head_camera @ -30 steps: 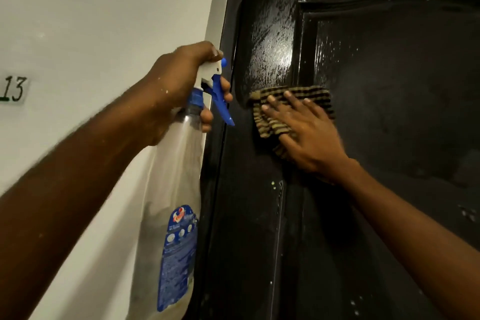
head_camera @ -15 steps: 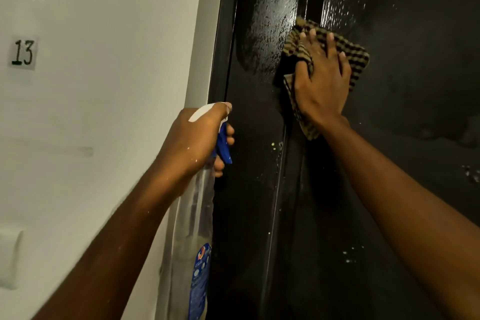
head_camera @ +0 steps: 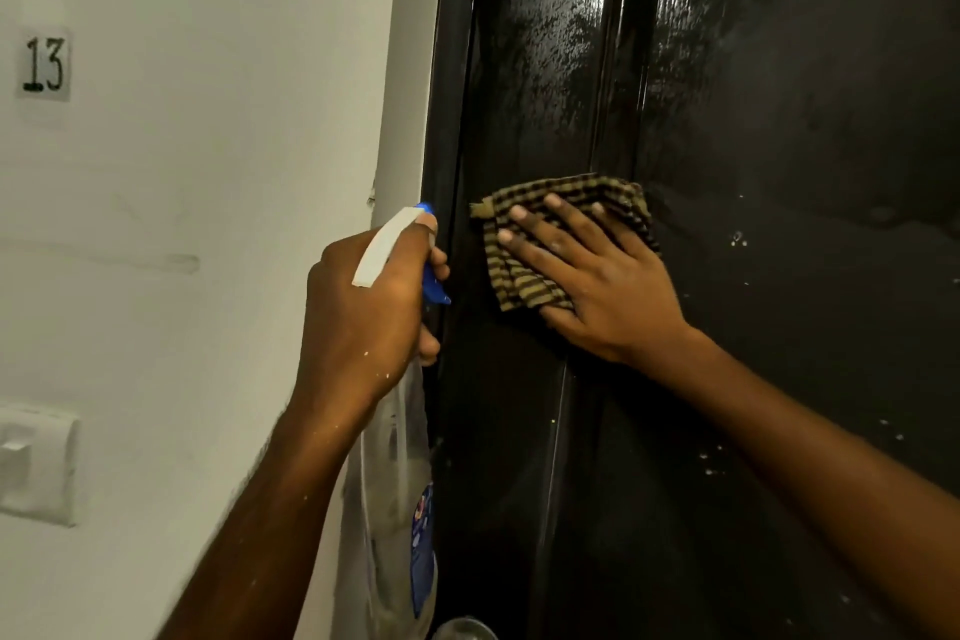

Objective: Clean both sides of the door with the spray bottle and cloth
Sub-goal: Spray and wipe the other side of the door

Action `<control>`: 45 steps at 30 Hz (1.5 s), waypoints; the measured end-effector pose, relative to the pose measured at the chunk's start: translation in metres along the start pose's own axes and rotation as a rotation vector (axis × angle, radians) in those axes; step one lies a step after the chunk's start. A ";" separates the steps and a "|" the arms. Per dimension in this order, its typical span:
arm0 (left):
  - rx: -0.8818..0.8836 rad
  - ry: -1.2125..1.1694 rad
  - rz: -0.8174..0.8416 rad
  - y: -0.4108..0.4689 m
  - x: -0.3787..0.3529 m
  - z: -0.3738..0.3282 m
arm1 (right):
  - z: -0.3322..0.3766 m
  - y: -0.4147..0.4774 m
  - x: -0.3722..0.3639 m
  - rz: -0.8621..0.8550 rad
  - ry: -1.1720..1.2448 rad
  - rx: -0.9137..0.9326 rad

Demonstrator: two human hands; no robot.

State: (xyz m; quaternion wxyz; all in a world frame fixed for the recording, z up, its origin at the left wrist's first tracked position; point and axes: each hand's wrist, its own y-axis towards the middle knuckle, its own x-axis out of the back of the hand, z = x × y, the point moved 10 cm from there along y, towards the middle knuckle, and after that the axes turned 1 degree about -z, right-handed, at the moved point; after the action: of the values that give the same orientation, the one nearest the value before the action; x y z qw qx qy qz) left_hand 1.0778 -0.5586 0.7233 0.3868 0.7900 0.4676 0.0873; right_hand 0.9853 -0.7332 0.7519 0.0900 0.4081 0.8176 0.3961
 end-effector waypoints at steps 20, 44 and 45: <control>-0.010 0.050 -0.016 -0.010 0.026 0.022 | 0.070 -0.015 -0.023 0.074 0.057 0.093; -0.031 -0.009 0.098 0.034 0.021 0.006 | -0.041 0.133 0.007 -0.038 0.075 -0.248; -0.037 -0.018 0.123 0.034 0.019 0.005 | -0.054 0.150 0.012 -0.040 0.081 -0.276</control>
State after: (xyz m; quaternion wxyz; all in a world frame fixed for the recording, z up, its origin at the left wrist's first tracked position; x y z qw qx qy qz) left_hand 1.1136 -0.5550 0.7397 0.3994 0.8107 0.4131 0.1125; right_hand 1.0416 -0.7028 0.8982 0.1202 0.3592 0.7663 0.5190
